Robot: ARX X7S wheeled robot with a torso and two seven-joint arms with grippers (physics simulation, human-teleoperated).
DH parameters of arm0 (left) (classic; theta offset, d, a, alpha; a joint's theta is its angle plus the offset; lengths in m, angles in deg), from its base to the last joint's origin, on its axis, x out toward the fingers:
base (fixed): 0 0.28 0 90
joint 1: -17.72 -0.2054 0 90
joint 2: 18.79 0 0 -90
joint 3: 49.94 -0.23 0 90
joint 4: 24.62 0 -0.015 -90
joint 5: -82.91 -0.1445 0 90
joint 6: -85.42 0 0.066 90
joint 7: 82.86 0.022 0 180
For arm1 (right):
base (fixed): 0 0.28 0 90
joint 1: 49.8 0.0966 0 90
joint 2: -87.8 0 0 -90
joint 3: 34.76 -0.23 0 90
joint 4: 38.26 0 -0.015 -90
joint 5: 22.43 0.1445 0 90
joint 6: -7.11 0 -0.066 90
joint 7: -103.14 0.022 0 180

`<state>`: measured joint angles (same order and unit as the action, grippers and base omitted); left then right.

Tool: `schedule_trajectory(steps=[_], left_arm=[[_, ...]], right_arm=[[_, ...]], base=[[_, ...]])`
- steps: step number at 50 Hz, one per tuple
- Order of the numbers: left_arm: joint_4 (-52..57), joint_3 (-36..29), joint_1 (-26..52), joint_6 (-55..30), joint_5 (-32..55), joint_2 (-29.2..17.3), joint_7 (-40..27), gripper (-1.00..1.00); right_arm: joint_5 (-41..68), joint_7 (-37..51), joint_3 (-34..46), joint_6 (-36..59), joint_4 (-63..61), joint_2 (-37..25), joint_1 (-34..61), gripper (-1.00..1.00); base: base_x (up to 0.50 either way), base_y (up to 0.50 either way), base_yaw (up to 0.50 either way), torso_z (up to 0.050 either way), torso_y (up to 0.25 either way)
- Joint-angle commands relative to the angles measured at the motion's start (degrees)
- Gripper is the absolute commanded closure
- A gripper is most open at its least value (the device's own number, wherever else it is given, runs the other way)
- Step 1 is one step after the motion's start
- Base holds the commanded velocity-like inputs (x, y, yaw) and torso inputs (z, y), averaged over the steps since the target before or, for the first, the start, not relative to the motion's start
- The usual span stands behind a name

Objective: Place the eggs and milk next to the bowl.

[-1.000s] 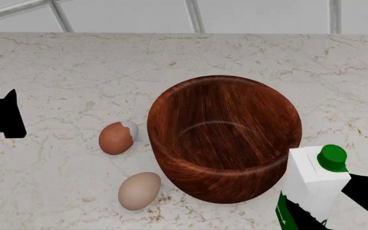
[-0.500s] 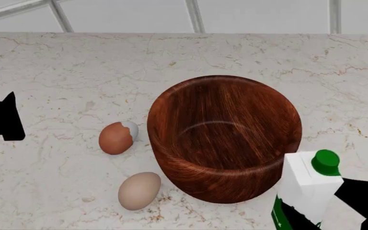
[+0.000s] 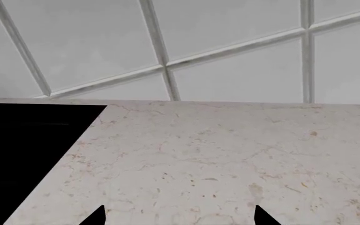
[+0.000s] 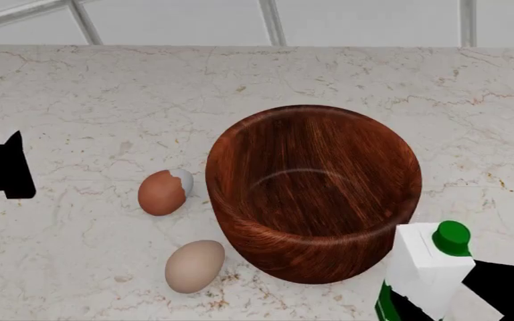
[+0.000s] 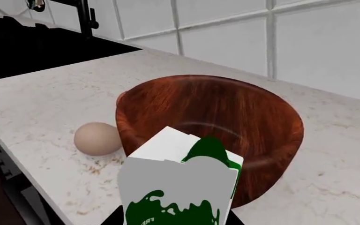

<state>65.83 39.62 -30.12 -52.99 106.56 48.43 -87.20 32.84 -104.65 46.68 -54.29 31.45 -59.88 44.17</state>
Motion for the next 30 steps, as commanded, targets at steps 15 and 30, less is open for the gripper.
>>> schedule_trajectory(steps=[15, 30], left_arm=[[0.29, -2.02, -0.22, 1.81, -1.88, -0.7, -0.08, -1.0], [1.5, -2.28, -0.21, 1.01, -1.62, -1.13, -0.31, -1.0]], right_arm=[[-3.53, -2.69, 1.87, -3.09, 3.6, 3.33, -0.26, 1.0], [-4.91, -3.97, 3.35, -4.49, 5.78, 4.96, 0.34, 1.0]], base=[[0.0, 0.0, 0.0, 0.0, 0.0], [0.0, 0.0, 0.0, 0.001, 0.001]])
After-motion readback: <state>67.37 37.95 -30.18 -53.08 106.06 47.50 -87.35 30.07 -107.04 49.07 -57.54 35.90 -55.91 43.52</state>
